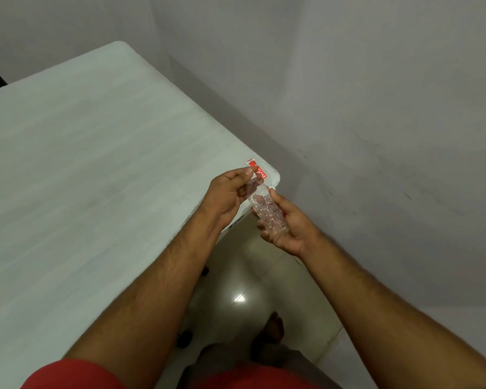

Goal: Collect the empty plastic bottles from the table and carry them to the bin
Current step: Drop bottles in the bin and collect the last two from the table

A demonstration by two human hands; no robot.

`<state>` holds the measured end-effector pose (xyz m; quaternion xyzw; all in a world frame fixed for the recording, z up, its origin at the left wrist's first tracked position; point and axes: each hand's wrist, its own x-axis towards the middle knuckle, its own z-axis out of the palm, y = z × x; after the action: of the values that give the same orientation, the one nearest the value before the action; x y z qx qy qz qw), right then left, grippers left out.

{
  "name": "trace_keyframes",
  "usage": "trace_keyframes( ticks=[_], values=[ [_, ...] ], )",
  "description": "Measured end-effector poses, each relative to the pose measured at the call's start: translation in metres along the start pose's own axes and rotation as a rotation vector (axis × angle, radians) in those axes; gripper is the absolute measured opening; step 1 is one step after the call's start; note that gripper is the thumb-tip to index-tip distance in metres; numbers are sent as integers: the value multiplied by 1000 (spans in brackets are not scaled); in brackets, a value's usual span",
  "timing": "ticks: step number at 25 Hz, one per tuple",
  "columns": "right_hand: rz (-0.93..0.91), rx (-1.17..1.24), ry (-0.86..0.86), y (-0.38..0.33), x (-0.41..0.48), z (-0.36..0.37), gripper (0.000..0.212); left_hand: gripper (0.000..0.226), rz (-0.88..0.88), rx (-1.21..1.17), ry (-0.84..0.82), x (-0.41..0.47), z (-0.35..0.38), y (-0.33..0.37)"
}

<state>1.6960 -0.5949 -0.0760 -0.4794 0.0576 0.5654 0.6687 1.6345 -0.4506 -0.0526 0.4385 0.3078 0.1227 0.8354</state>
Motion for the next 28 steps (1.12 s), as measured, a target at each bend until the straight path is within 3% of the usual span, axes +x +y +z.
trace_keyframes(
  ticks=[3,5,8,12,16,18,21,25,28],
  values=[
    [20,-22,-1,-13,11,-11,44,20,11,22,45,18,12,-5],
    [-15,-57,82,-19,23,-20,49,26,52,175,115,39,19,-11],
    [-95,-104,247,-30,44,-36,52,33,220,775,226,74,23,-20],
    [-152,-182,386,-50,73,-59,40,50,393,1720,18,126,16,-35],
    [-158,-340,464,-63,103,-69,58,55,392,2186,-258,171,4,-44],
    [-164,-357,469,-64,111,-71,50,54,405,2245,-212,177,-1,-45],
    [-174,-342,446,-68,118,-66,41,45,392,2152,22,173,-2,-33],
    [-203,-347,379,-69,115,-44,43,55,194,1848,362,142,-9,-7],
    [-146,-369,268,-64,103,-18,51,62,-1,1424,560,97,-19,10]
  ],
)
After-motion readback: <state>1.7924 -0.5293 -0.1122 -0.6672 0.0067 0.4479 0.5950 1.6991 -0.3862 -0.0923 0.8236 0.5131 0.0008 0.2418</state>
